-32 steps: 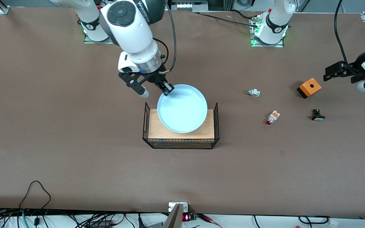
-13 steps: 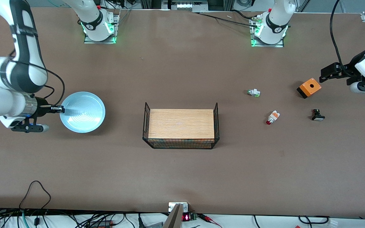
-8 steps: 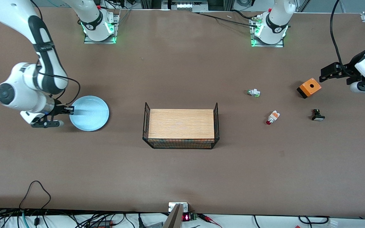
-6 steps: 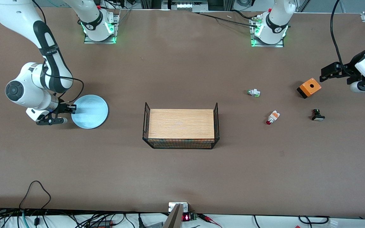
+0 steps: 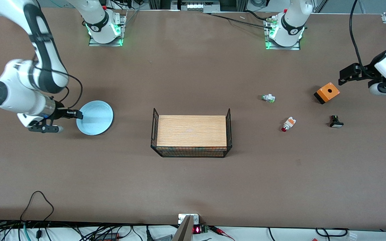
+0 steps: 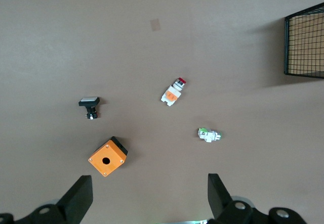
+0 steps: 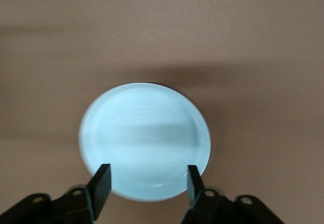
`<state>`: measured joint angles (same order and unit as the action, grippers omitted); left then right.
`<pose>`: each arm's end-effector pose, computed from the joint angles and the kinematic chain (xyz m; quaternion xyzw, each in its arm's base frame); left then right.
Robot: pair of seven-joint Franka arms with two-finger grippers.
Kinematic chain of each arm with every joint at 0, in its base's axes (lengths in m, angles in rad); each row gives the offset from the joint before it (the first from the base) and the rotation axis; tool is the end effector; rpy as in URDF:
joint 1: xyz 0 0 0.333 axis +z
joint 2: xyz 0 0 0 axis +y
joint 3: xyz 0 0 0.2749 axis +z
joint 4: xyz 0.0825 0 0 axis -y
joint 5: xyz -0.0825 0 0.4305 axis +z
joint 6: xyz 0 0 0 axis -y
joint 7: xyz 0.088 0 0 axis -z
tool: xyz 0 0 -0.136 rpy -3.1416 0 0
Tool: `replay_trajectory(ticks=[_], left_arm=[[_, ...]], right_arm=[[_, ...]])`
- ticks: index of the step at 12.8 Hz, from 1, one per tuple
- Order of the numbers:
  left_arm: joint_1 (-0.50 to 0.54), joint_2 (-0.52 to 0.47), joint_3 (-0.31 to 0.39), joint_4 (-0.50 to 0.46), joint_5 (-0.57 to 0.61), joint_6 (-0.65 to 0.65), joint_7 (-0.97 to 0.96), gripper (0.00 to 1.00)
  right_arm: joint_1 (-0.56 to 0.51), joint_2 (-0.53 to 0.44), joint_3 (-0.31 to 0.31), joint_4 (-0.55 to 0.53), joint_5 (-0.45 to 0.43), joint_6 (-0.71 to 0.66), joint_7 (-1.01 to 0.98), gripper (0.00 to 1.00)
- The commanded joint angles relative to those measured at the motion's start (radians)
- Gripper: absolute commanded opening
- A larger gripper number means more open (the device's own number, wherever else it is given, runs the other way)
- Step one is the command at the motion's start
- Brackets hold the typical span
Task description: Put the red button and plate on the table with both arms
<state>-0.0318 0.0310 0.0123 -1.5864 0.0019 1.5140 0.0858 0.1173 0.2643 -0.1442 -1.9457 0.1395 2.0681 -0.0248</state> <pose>0.5982 -0.0115 0.5232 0.9973 -0.0525 -0.0517 0.0006 0.6148 -0.0062 0.2410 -0.9961 0.0373 0.0677 0.0417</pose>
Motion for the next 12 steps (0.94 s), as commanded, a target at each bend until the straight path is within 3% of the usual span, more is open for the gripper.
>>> replay_trajectory(ticks=[1, 5, 7, 10, 12], left_arm=[[0.004, -0.016, -0.008, 0.002, 0.023, -0.015, 0.012, 1.0], [0.009, -0.014, -0.008, 0.002, 0.021, -0.015, 0.012, 1.0], [0.009, -0.016, -0.009, 0.003, 0.021, -0.026, 0.011, 1.0], [0.009, -0.017, -0.011, 0.005, 0.023, -0.029, 0.012, 1.0], [0.009, -0.026, -0.008, 0.005, 0.023, -0.029, 0.012, 1.0]], right_arm=[[0.011, -0.007, 0.028, 0.192, -0.014, -0.21, 0.097, 1.0], [0.082, -0.031, 0.029, 0.416, -0.116, -0.455, 0.12, 1.0], [0.079, -0.1, 0.023, 0.429, -0.121, -0.48, 0.106, 1.0], [0.042, -0.106, -0.009, 0.47, -0.136, -0.497, 0.001, 1.0], [0.022, -0.129, -0.023, 0.437, -0.138, -0.517, -0.021, 1.0]])
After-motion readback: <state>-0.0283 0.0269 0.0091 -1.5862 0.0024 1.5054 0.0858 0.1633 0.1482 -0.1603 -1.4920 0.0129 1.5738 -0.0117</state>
